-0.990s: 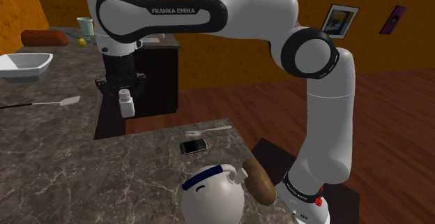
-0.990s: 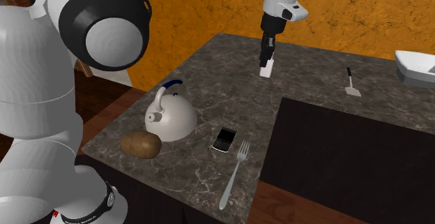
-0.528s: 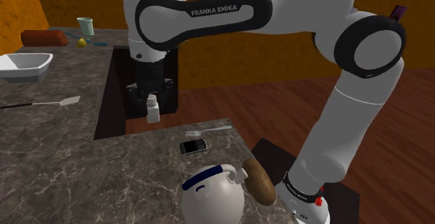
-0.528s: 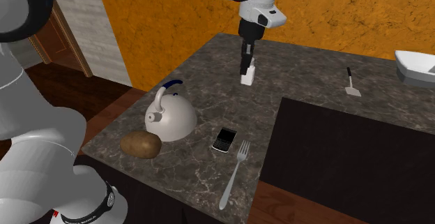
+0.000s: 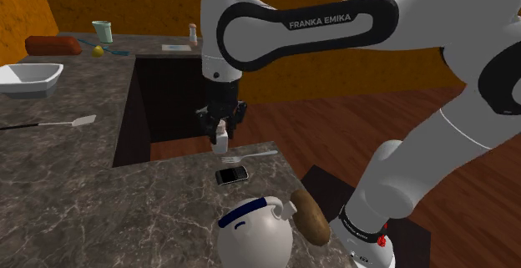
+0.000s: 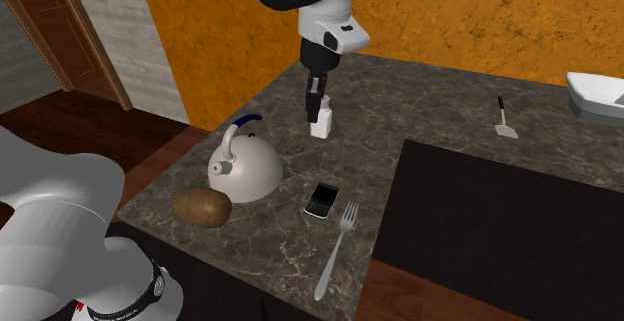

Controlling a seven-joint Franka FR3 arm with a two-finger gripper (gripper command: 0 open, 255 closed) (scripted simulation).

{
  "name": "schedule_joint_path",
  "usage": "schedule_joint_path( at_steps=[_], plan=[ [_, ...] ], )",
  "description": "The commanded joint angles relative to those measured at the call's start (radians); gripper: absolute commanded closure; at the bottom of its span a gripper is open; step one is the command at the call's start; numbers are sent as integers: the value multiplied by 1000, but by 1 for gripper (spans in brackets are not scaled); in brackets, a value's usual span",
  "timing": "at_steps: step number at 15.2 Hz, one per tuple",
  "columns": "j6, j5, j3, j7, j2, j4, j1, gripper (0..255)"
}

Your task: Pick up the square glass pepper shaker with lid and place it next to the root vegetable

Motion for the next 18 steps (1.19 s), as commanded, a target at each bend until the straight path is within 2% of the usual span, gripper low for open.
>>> schedule_joint_path(
  at_steps=[1, 7, 12, 18],
  plan=[
    [-3, 25, -17, -26, -86, -83, 7, 255],
    [-65, 66, -78, -86, -345, -286, 39, 255],
    [-165, 68, -137, -118, -588, -438, 71, 255],
    [-87, 84, -122, -125, -590, -518, 78, 255]
  ],
)
